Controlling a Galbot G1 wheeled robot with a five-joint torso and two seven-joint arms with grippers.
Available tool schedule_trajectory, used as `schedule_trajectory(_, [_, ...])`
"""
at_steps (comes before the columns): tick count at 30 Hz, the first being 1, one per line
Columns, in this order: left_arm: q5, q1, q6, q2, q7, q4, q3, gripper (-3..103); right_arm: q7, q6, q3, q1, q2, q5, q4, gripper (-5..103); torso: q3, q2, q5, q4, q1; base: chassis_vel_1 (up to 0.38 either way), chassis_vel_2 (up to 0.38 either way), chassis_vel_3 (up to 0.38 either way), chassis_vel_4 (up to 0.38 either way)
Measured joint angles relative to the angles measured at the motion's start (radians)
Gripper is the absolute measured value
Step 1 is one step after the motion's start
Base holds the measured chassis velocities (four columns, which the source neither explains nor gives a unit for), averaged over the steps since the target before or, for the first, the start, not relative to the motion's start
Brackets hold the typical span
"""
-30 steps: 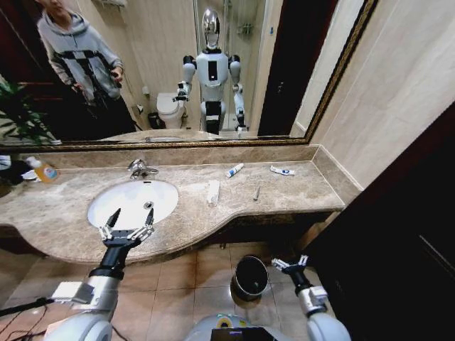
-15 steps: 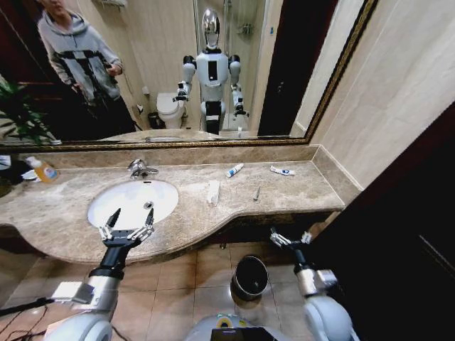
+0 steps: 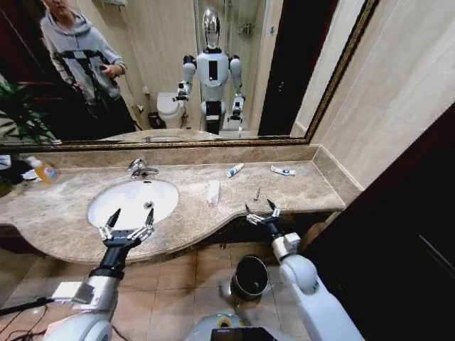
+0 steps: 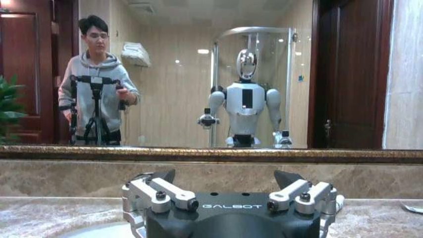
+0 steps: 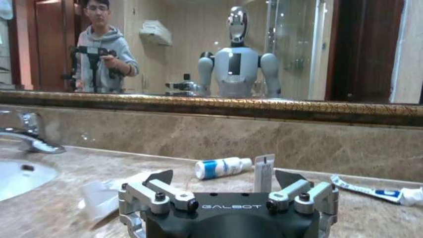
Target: Pick up the trash from the sink and place it in the trash bin.
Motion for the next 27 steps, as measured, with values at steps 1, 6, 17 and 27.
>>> schedule_trajectory(1, [0.000,0.000,0.000,0.000,0.000,0.000,0.000,100,0.000,0.000,0.000,0.000,0.000,0.000,0.000,100,0.000,0.000,0.0000,0.0000,0.000,0.000,0.000,0.000,0.000])
schedule_trajectory(6, [0.000,0.000,0.000,0.000,0.000,0.000,0.000,100,0.003,-0.005,-0.010,0.062,-0.013,0.012,-0.064,100,0.000,0.000,0.0000,-0.0001,0.000,0.000,0.000,0.000,0.000])
schedule_trajectory(17, [0.000,0.000,0.000,0.000,0.000,0.000,0.000,100,-0.004,-0.019,-0.046,0.153,-0.002,0.037,-0.171,100,0.000,0.000,0.0000,-0.0001,0.000,0.000,0.000,0.000,0.000])
schedule_trajectory(27, [0.000,0.000,0.000,0.000,0.000,0.000,0.000,100,-0.030,0.010,-0.046,0.189,0.008,0.032,-0.240,63,0.000,0.000,0.0000,-0.0001,0.000,0.000,0.000,0.000,0.000])
